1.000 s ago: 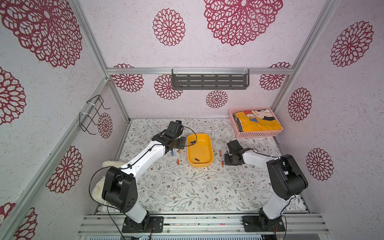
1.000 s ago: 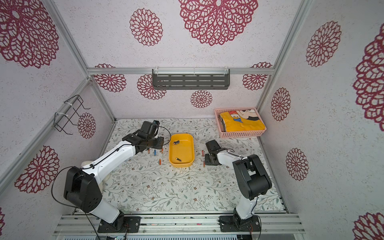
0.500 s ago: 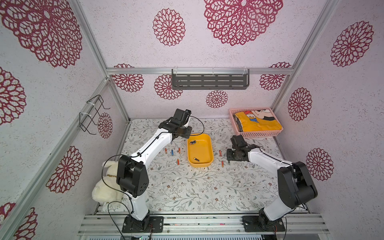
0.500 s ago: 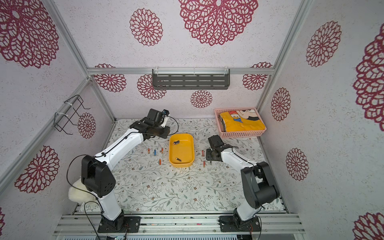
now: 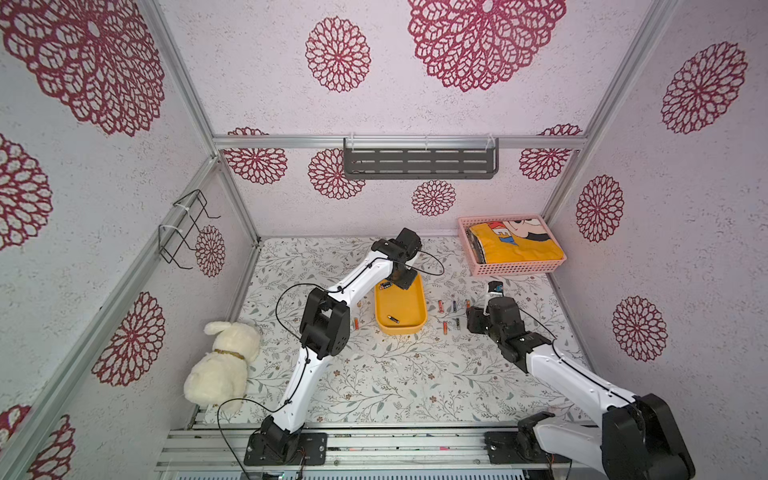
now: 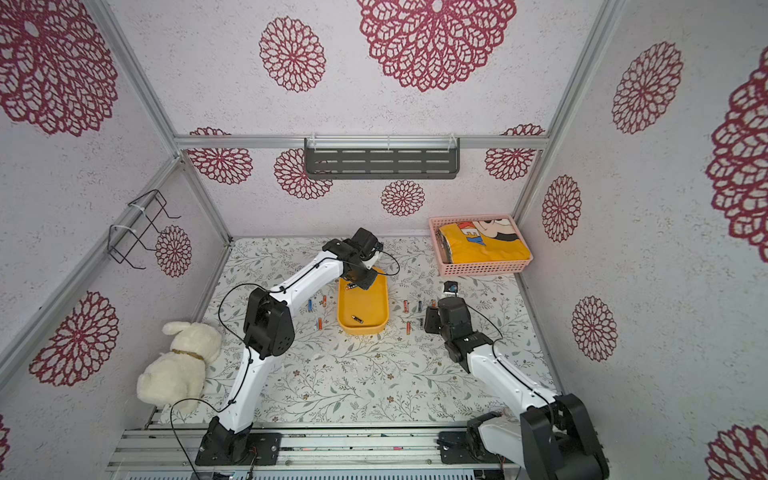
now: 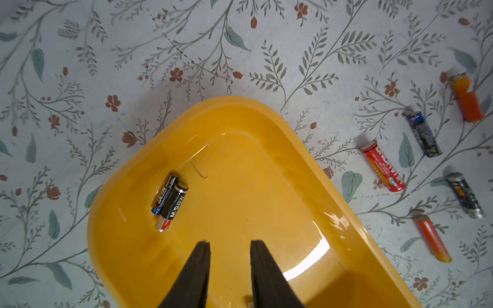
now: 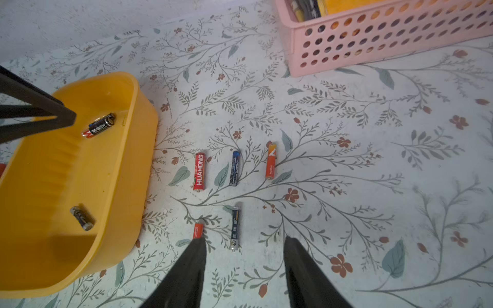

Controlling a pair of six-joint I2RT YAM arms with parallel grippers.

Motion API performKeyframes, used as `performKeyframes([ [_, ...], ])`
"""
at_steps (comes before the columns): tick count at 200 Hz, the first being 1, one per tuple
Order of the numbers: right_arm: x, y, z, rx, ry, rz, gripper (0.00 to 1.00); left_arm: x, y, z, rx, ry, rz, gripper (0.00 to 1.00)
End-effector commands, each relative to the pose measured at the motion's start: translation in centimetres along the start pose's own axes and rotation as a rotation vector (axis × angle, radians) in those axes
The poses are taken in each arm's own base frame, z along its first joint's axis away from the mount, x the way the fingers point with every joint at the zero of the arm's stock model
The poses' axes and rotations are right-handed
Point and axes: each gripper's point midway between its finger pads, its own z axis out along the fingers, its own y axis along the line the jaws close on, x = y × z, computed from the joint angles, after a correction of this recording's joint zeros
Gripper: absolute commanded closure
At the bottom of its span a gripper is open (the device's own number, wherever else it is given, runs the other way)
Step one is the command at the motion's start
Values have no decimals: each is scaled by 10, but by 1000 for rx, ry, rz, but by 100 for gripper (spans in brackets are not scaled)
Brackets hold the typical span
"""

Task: Take the batteries out of the storage box
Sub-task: Pick up the battery from the storage box.

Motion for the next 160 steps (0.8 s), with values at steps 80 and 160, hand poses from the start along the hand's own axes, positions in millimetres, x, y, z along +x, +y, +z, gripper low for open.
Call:
performKeyframes([
  [80, -31, 12, -14, -92, -212, -6, 45, 13, 35, 40, -25, 72, 36, 67],
  [160, -36, 10, -24, -94, -244, -19, 45, 30, 51, 71, -81, 127, 31, 66],
])
